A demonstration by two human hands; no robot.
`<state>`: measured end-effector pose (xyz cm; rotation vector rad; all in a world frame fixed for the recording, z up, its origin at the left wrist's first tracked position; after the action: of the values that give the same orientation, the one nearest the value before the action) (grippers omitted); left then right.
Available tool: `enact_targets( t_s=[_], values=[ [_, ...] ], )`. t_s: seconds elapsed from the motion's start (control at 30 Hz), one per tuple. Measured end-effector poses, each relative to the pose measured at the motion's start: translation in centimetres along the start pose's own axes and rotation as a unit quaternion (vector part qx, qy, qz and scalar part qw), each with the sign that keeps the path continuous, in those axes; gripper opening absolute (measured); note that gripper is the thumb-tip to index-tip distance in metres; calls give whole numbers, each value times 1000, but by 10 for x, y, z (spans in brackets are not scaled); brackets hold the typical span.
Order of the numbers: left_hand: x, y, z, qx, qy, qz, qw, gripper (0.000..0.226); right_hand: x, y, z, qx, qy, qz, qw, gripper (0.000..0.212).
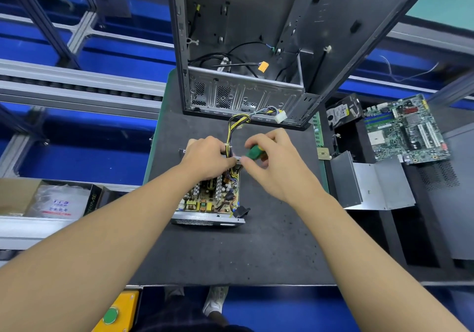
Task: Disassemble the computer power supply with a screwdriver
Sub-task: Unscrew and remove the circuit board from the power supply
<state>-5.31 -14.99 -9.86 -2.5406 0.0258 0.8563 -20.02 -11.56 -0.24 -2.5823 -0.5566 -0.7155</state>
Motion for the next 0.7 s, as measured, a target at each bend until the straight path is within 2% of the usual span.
enact_targets(
  t_s=[0.07,0.13,0.23,0.27,0.37,0.53,0.63,0.7],
  values=[
    [0,0,0,2,-4,3,1000,33,0,2,-3,-32,-3,4,999,13],
    [0,0,0,7,-4,1,1000,31,0,3,-9,-50,-19,12,998,17],
    [0,1,0,2,-3,-1,1000,28,-2,5,-14,-22,-13,4,1000,53],
    [1,1,0,2,-4,-4,1000,27,-4,6,-14,-5,0,8,1000,56],
    [1,2,0,2,0,-8,1000,27,-8,3,-14,20,-10,4,1000,48],
    [0,2,0,5,8,-4,1000,27,1,-2,-14,-1,-9,-26,1000,45],
    [0,1,0,5,3,-4,1000,28,4,-2,-15,-2,-49,-27,998,47],
    [0,1,0,7,3,-5,1000,28,3,-3,-11,6,-34,-21,999,39]
  ],
)
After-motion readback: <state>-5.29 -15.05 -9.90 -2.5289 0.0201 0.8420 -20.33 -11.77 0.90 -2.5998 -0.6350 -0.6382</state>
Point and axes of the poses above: each hand's wrist, its own y-axis towards the middle knuckle, its own z-axis out of the palm, x = y × z, the point moved 7 cm from there along y, towards the middle knuckle, and after that the axes turned 15 degrees about x, right-handed, at the moved point
